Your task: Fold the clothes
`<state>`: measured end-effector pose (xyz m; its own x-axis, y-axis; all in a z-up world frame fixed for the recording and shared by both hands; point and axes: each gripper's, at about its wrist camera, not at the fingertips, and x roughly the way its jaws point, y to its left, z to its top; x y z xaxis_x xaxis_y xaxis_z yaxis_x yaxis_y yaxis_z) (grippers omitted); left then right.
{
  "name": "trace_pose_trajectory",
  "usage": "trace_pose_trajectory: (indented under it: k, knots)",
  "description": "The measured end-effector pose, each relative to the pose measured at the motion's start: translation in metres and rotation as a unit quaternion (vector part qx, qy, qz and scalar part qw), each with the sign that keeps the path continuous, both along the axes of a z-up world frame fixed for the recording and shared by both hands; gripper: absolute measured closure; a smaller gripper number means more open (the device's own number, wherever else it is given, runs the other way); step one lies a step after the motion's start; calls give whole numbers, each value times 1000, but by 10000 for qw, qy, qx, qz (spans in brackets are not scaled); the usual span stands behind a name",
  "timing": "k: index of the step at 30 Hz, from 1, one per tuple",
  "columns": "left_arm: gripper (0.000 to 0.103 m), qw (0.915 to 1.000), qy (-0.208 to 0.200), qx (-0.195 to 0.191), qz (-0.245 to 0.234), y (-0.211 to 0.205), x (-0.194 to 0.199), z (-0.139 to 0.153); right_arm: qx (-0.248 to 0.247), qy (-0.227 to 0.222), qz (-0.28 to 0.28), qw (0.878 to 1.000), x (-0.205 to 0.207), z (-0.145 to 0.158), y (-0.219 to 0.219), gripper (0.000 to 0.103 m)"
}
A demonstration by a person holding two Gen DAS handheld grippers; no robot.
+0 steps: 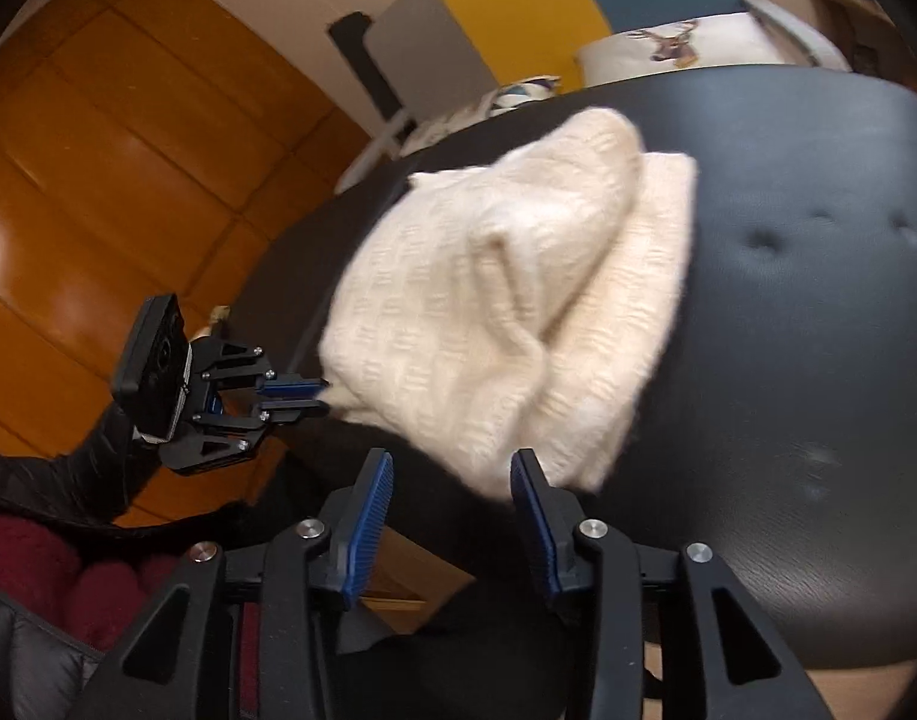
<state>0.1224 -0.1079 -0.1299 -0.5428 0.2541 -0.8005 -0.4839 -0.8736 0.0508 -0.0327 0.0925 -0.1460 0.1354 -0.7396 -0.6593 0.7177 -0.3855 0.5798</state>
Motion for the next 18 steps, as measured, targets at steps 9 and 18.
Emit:
trace_pose_trajectory:
  k: [9,18]
  knots:
    - [87,9879,77,1482,443,-37,-40,69,234,199,316,9990,5,-25,-37,68]
    - [43,9819,-797,1704,-219,-6,-221,97,312,223,515,9979,6,-28,-39,68]
